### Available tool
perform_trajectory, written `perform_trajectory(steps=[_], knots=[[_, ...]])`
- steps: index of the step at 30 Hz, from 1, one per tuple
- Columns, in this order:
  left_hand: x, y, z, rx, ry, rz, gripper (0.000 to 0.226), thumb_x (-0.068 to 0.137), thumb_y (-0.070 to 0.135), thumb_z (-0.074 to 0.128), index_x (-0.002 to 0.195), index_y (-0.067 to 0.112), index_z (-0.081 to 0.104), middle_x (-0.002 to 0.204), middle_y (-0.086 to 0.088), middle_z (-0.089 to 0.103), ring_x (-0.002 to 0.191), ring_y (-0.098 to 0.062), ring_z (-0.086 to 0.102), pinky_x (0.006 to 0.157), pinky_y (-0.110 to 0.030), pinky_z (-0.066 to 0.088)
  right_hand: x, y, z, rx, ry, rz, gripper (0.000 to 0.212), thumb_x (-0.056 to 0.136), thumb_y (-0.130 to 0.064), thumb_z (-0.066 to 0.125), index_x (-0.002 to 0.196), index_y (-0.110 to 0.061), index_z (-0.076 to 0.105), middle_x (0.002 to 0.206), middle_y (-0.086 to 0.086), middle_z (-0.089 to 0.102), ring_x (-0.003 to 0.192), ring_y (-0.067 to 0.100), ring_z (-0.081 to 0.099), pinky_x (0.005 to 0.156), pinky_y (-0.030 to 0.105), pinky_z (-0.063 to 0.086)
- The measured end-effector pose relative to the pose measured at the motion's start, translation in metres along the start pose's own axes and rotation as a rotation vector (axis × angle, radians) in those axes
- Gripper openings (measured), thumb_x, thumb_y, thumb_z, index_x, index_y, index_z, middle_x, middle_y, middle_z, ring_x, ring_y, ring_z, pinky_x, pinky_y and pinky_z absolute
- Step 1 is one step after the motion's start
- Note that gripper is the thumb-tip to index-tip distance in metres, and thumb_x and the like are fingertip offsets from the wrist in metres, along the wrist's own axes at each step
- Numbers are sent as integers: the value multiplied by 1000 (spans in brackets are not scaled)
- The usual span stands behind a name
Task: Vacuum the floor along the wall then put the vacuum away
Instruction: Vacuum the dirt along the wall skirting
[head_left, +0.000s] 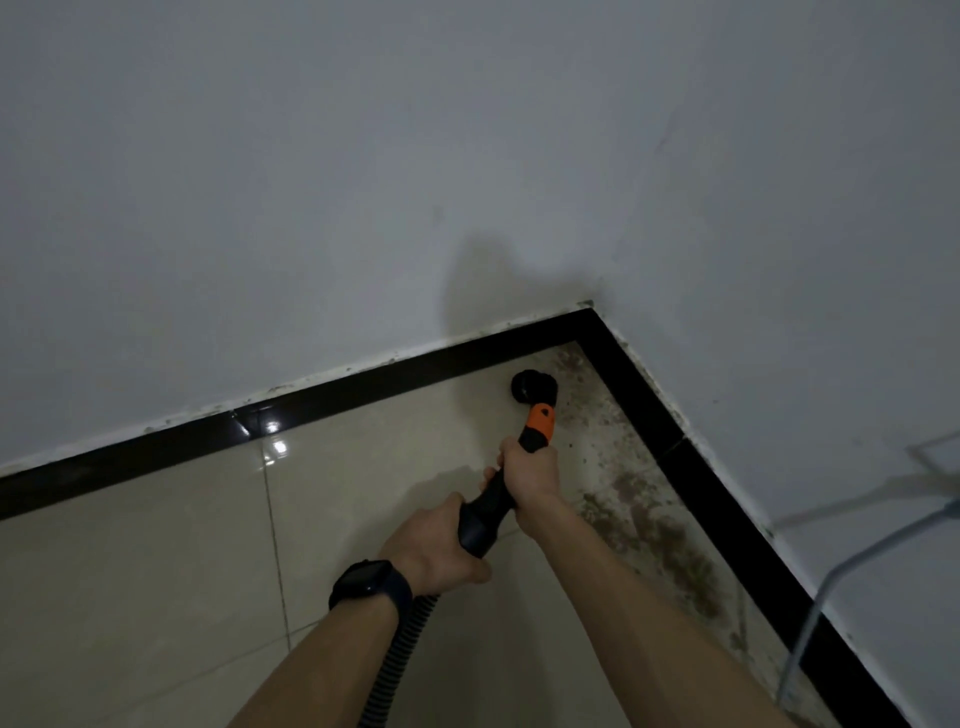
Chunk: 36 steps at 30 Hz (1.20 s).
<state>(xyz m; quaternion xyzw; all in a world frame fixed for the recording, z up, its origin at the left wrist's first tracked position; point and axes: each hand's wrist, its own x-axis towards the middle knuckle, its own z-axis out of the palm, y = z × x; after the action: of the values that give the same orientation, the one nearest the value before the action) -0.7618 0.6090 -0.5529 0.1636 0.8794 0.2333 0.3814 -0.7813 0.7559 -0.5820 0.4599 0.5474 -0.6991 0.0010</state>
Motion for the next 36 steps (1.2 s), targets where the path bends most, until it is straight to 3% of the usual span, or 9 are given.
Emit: perform_trajectory(steps=[4,9,12,19,23,27,32,34,36], knots=[[1,23,0,143,20,-9,48,75,40,76,105,24,43,104,1,61,91,-19,62,76,-36,57,5,-9,-27,74,-75,81,29,98,-13,62,124,-6,52,80,13,60,56,22,65,60,35,58],[-9,63,-14,327,70,-5,44,77,39,73,103,26,39,109,-1,62,92,-20,61,69,-30,48,-4,-32,-60,165,-132,195,8,103,-14,57,106,-7,54,82,11,58,67,23,63,59,33,55],[-15,86,-29,406,71,-33,44,77,39,73,103,26,41,107,0,62,89,-20,61,71,-32,51,-13,-52,-70,214,-168,224,7,104,-13,55,107,-7,53,86,11,57,70,23,63,58,32,55],[-24,90,-53,531,-39,-152,54,77,45,76,116,22,47,113,-2,62,97,-21,64,74,-32,50,-18,-58,-43,167,-227,315,28,104,-17,55,128,-2,52,96,16,63,68,24,67,50,30,56],[3,72,-60,512,-55,-123,51,74,46,75,108,26,43,103,2,61,90,-19,64,76,-34,56,2,-57,-23,107,-150,248,39,105,-22,54,138,-5,44,98,15,64,64,23,70,48,29,56],[42,54,-56,499,-120,-58,57,72,48,76,114,23,46,103,3,61,90,-16,63,78,-36,58,24,-56,-16,40,-110,162,38,105,-20,50,137,-8,32,97,12,60,60,22,66,53,31,57],[86,20,-59,441,-181,13,49,70,49,79,100,27,47,94,7,59,85,-13,61,68,-29,52,45,-42,10,-27,-12,22,34,104,-21,49,131,-14,29,95,12,61,63,25,65,64,41,63],[101,9,-65,445,-201,39,48,67,50,79,98,29,48,94,8,61,84,-12,61,70,-30,54,52,-35,20,-17,23,-4,30,104,-22,48,126,-16,28,95,12,61,67,27,66,68,46,63],[110,4,-71,475,-209,53,49,66,50,79,97,29,47,94,7,62,84,-13,62,72,-33,57,56,-33,25,2,39,-9,29,104,-22,49,126,-15,30,92,10,61,64,25,65,66,43,63]])
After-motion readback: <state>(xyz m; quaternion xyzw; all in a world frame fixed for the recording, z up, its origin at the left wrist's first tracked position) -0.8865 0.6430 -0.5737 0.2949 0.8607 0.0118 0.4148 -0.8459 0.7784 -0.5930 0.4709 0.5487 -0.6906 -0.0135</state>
